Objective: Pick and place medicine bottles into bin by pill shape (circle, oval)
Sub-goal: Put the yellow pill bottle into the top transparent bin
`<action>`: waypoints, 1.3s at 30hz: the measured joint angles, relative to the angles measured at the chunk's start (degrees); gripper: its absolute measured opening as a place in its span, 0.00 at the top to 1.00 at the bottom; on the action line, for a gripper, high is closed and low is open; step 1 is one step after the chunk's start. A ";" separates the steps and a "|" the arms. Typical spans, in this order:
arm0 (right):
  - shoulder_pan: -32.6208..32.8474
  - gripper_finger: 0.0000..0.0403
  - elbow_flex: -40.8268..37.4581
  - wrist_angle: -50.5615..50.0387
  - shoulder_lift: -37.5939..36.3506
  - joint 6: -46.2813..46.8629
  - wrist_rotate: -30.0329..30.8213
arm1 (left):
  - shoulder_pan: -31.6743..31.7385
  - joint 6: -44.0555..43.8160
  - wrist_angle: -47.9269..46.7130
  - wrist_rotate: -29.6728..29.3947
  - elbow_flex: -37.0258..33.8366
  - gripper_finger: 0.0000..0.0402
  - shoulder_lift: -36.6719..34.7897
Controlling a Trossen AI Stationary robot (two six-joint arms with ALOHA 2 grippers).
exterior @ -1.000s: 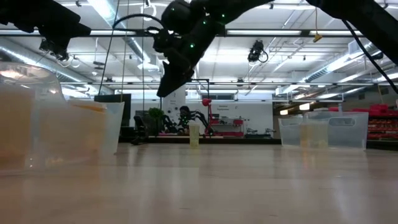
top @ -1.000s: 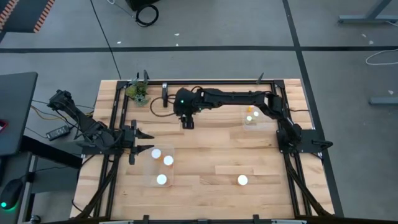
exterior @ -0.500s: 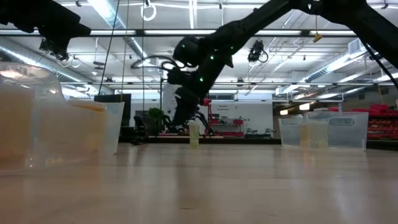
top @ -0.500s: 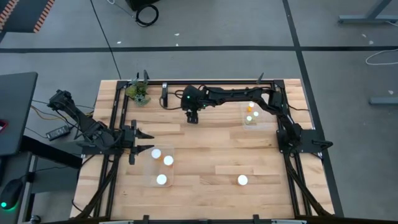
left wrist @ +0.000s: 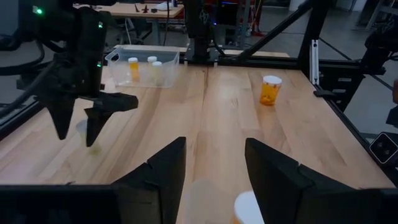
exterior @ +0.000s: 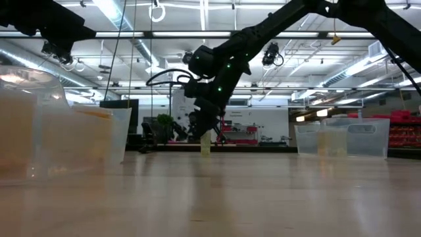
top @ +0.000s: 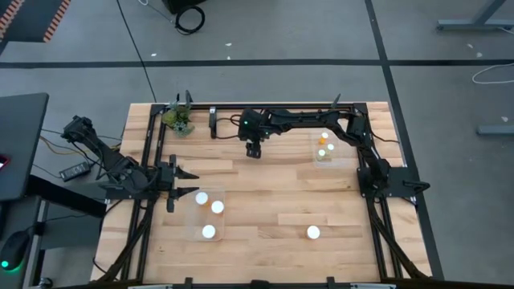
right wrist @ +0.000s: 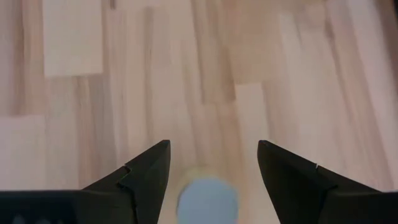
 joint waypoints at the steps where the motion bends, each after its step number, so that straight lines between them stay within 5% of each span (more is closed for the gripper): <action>1: 0.01 0.38 0.00 -0.69 0.00 0.09 0.00 | 0.01 0.04 -0.14 0.00 0.00 0.57 0.00; 12: 0.01 0.40 0.00 -3.33 0.00 1.52 0.00 | 0.00 0.04 -0.21 0.00 0.00 0.57 0.00; 39: 0.16 0.69 0.23 -6.09 -0.28 4.30 0.95 | 0.00 -0.01 -0.30 0.00 0.00 0.57 0.00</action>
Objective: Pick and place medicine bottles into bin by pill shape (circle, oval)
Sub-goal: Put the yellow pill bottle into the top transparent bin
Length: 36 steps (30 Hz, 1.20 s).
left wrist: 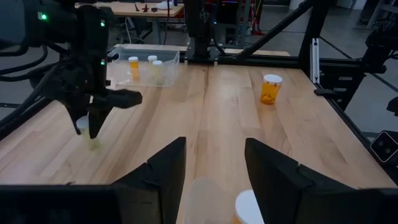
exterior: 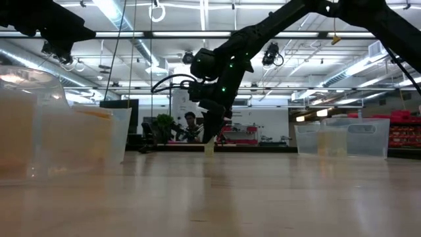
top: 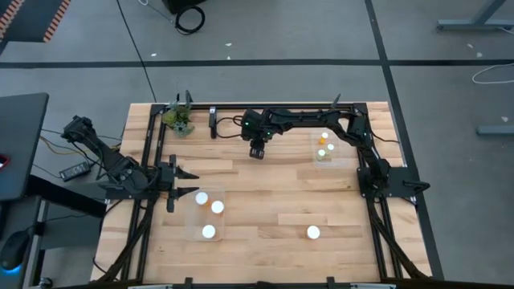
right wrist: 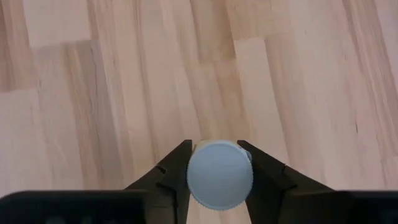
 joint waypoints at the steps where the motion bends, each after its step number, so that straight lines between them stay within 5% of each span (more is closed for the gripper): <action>1: -0.01 0.69 0.14 -0.68 -0.17 -0.01 0.21 | 0.00 -0.01 -0.03 0.00 0.00 0.57 0.00; 30: 0.26 0.67 0.28 -14.52 -21.98 2.20 4.03 | 0.00 -3.07 -1.46 0.04 0.00 0.57 0.00; 36: 0.26 0.67 -7.77 -14.53 -26.12 4.12 3.91 | 0.01 -3.38 -1.45 0.04 0.00 0.57 0.00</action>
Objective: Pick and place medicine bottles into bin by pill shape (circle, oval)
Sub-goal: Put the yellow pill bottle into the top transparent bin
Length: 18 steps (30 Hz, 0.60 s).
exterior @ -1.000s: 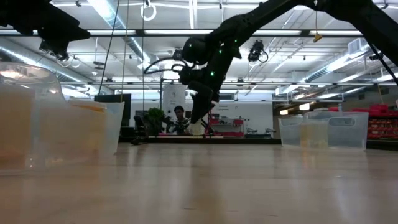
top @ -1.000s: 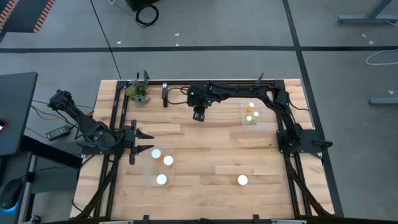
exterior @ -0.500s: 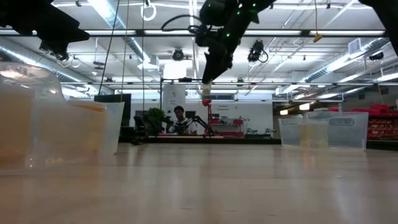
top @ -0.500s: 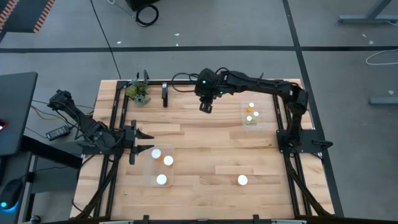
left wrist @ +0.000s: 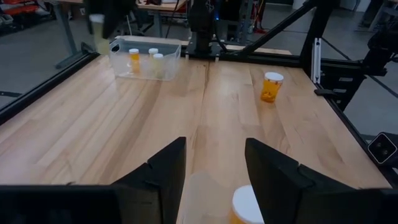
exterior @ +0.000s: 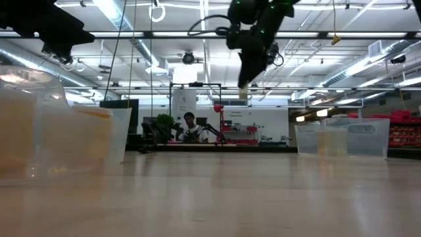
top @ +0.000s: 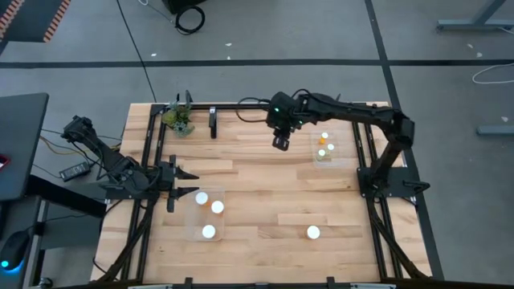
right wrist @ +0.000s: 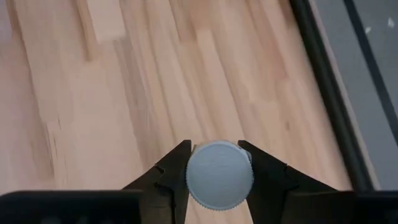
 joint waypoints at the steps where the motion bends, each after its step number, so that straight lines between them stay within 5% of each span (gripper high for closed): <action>1: 0.00 0.67 -2.32 0.65 -1.17 0.52 0.00 | -0.01 0.00 -0.01 0.00 0.00 0.57 0.00; 9: -0.04 0.67 -20.26 8.41 -13.44 6.21 -0.04 | 0.01 0.43 0.01 -0.98 0.00 0.57 0.00; 18: -0.07 0.67 -31.61 9.30 -26.22 11.95 3.59 | 0.01 3.37 1.00 -3.55 0.00 0.57 0.00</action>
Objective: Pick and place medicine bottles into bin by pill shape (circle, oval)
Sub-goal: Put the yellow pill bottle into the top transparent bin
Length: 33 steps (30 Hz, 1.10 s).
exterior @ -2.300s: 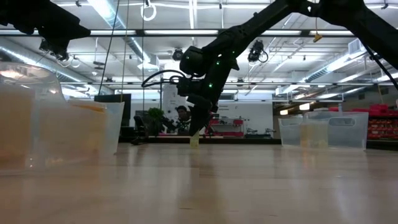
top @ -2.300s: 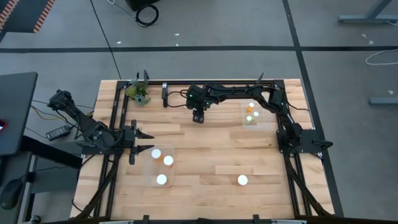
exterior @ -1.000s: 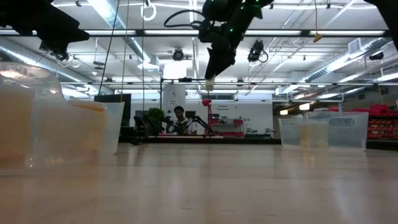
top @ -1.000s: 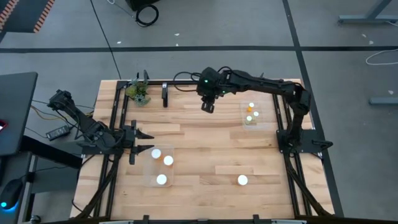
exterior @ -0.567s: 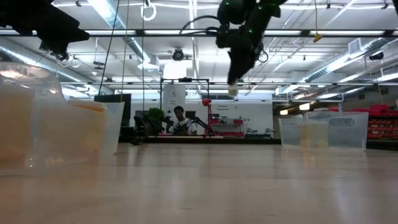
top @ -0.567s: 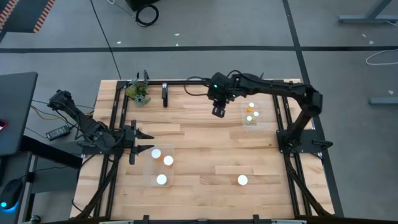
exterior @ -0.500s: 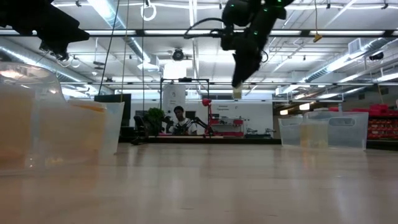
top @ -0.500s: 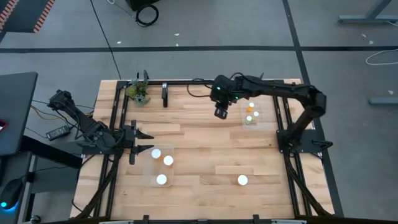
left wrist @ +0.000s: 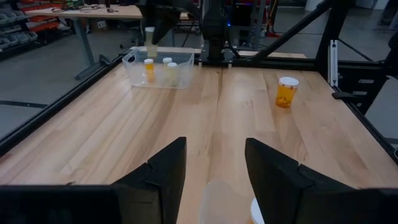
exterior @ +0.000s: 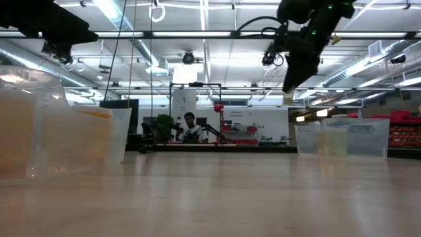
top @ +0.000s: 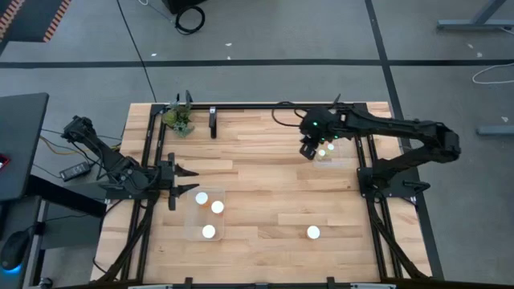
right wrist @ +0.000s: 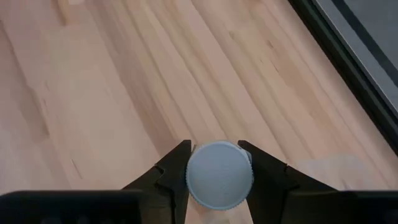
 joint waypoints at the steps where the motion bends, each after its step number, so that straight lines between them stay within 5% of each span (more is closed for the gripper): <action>1: -0.17 0.67 -0.94 -0.18 -1.12 0.42 0.38 | 0.00 0.00 -0.02 -0.01 0.00 0.57 0.00; 15: -7.67 0.67 -9.87 -0.99 -6.27 3.70 3.06 | 0.00 -0.26 -0.15 0.01 0.00 0.57 0.00; 33: -19.25 0.67 -10.03 -5.98 -6.27 5.44 7.91 | 0.00 -0.42 -0.59 0.03 0.00 0.57 0.00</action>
